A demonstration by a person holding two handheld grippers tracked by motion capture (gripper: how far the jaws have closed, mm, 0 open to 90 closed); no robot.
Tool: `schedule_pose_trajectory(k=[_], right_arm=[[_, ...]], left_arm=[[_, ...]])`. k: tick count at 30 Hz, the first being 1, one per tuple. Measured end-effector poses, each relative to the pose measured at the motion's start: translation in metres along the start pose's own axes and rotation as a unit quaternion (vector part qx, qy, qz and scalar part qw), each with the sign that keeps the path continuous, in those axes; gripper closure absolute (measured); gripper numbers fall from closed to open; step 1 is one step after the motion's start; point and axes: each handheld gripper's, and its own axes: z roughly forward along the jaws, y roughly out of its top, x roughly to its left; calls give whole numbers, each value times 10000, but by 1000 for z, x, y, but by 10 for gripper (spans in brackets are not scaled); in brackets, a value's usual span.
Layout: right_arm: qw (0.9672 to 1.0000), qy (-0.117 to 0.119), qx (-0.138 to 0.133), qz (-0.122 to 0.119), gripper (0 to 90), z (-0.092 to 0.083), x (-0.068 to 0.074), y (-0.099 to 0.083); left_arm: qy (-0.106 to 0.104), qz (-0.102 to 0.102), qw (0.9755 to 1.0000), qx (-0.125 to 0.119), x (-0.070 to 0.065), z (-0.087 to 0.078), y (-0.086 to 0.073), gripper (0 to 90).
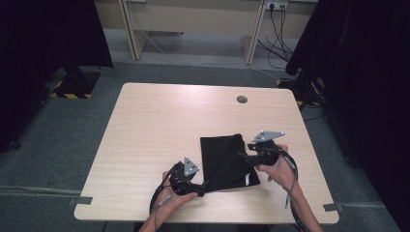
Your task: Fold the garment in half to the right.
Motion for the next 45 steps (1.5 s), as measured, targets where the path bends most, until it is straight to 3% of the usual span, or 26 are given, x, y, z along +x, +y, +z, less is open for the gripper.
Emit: schedule_pose_trajectory(k=[5,8,12,17,19,24,27,31,33,34,36,38,40,43,45], right_arm=[[10000,74,45,-23,507,-18,12,-21],[9994,208,221,-143,701,-13,11,-33],[9994,304,-15,-181,854,-20,7,-38],[9983,237,-145,-508,871,-48,15,-36],[9981,214,-260,-517,872,-57,18,-37],[9981,263,-312,-462,872,-66,24,-46],[9993,232,93,-278,871,-51,22,-73],[9994,249,212,-103,868,-38,17,-87],[9993,317,216,-2,822,-34,15,-90],[9992,325,251,32,737,-36,15,-88],[10000,33,51,14,611,-43,13,-80],[9991,-191,-370,-63,525,-54,10,-63],[9984,-233,-496,-113,510,-56,10,-55],[9970,-6,-719,-279,469,-48,15,-29],[9970,244,-615,-390,457,-32,18,-19]], left_arm=[[-33,-31,10000,-6,0,1,1,158],[-16,4,10000,1,-2,1,1,157],[35,-10,10000,13,-4,1,1,157],[98,-33,9999,21,-8,1,1,157],[122,-54,9999,16,-9,1,1,157],[168,-86,9998,18,-11,1,1,158],[139,-75,9999,15,-11,1,1,157],[-7,34,10000,26,-11,1,1,157],[-103,64,9999,5,-10,0,0,161],[-145,75,9999,1,-9,0,0,163],[-189,100,9998,-1,-8,0,0,163],[-185,107,9998,5,-8,0,0,159],[-172,111,9998,8,-8,0,0,158],[-154,120,9998,10,-8,0,0,156],[-152,118,9998,10,-8,0,0,156]])
